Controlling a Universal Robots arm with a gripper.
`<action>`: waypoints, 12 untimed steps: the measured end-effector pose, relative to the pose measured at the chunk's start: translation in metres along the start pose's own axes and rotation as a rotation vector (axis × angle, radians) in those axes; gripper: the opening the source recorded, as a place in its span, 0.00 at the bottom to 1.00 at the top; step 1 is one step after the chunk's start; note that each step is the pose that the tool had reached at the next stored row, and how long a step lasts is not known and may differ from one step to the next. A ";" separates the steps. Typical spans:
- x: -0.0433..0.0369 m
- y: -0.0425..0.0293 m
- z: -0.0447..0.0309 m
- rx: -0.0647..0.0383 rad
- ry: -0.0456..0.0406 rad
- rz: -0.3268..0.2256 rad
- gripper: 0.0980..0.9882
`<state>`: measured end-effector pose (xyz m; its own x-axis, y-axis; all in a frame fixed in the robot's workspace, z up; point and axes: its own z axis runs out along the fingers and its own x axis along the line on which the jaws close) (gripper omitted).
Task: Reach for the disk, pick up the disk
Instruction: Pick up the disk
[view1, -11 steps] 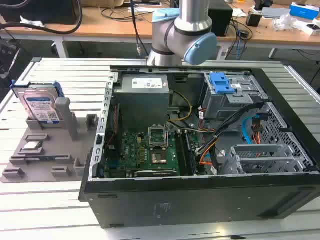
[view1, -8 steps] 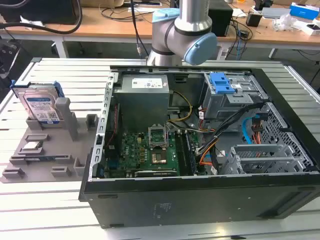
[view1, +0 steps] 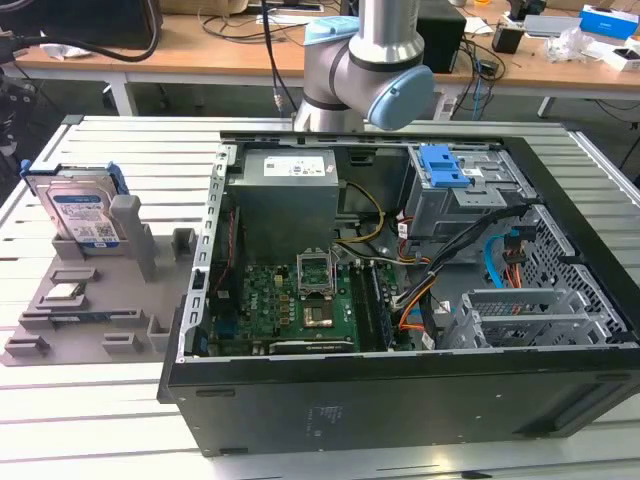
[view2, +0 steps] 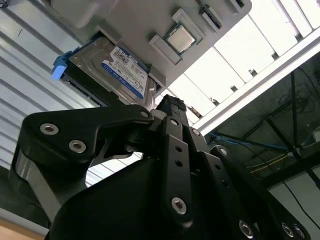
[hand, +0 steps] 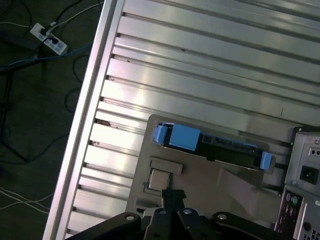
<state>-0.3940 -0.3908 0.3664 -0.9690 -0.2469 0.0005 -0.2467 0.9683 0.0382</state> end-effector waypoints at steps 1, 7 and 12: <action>0.0000 0.0000 0.0000 0.000 0.0002 -0.005 0.01; 0.0000 0.0000 0.0000 0.000 0.0021 -0.054 0.01; 0.0000 0.0000 0.0000 0.000 0.0034 -0.089 0.01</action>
<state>-0.3940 -0.3908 0.3664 -0.9432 -0.3321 0.0005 -0.3319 0.9426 0.0382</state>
